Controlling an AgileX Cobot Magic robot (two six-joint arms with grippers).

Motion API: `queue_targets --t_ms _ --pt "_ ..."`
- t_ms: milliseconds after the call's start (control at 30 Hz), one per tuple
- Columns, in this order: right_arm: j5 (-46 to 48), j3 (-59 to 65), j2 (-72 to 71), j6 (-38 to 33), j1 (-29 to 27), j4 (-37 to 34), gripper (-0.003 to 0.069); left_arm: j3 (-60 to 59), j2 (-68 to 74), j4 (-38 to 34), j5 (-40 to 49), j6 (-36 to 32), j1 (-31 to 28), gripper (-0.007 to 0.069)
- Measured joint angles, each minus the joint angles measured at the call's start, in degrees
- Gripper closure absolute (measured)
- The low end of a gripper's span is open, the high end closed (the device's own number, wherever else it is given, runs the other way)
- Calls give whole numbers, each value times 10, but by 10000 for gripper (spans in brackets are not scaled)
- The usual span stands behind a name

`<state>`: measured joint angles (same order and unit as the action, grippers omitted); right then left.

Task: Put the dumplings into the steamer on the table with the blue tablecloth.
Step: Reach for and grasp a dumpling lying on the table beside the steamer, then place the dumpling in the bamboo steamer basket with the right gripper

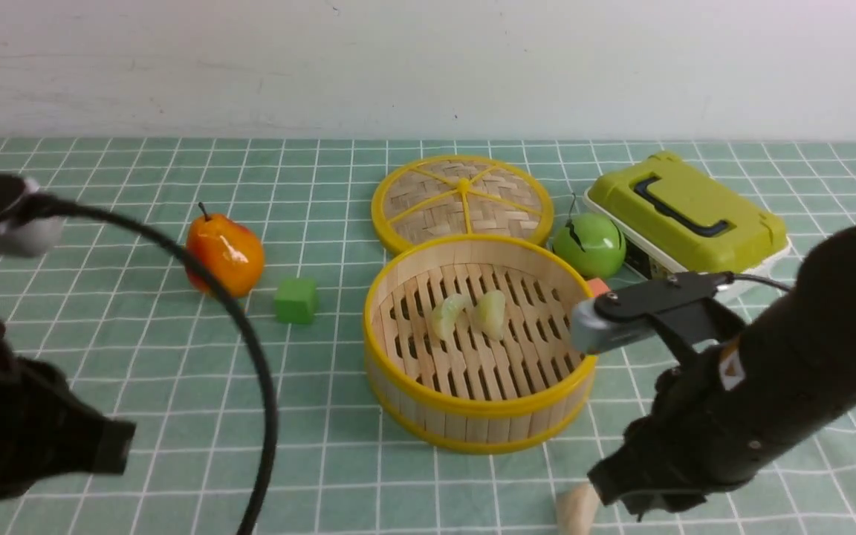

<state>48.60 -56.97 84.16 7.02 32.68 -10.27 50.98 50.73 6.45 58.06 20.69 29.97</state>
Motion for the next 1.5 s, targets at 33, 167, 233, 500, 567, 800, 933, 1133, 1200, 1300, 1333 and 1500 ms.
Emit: queue_targets --t_ms 33,167,233,500,567,800,933,1133,1200,1300,1333,1500 --pt "-6 -4 17 9 0 0 436 -10 -12 0 -1 0 0 638" --pt "-39 -17 83 38 0 0 270 -45 -59 -6 -11 0 0 638" --pt "-49 -20 113 57 0 0 206 -52 -72 -11 -14 0 0 638" --pt "-106 -21 185 111 0 -2 131 -55 -88 -21 -18 0 0 638" --pt "-112 -23 188 115 0 -2 155 -55 -88 -21 -18 0 3 638" --pt "-108 -24 190 128 0 -2 365 -55 -88 -7 -20 0 35 638" --pt "-87 -30 184 127 0 -2 447 -55 -88 2 -20 0 39 638" --pt "11 -159 141 69 0 -2 445 -55 -88 4 -20 0 39 638" --pt "21 -205 148 56 0 -2 445 -55 -88 4 -22 0 39 638" --pt "25 -275 187 51 0 -2 445 -55 -88 6 -23 0 39 638" --pt "25 -296 207 50 0 -2 445 -55 -88 6 -24 0 39 638" --pt "28 -372 308 37 0 -2 445 -55 -88 8 -24 0 39 638"
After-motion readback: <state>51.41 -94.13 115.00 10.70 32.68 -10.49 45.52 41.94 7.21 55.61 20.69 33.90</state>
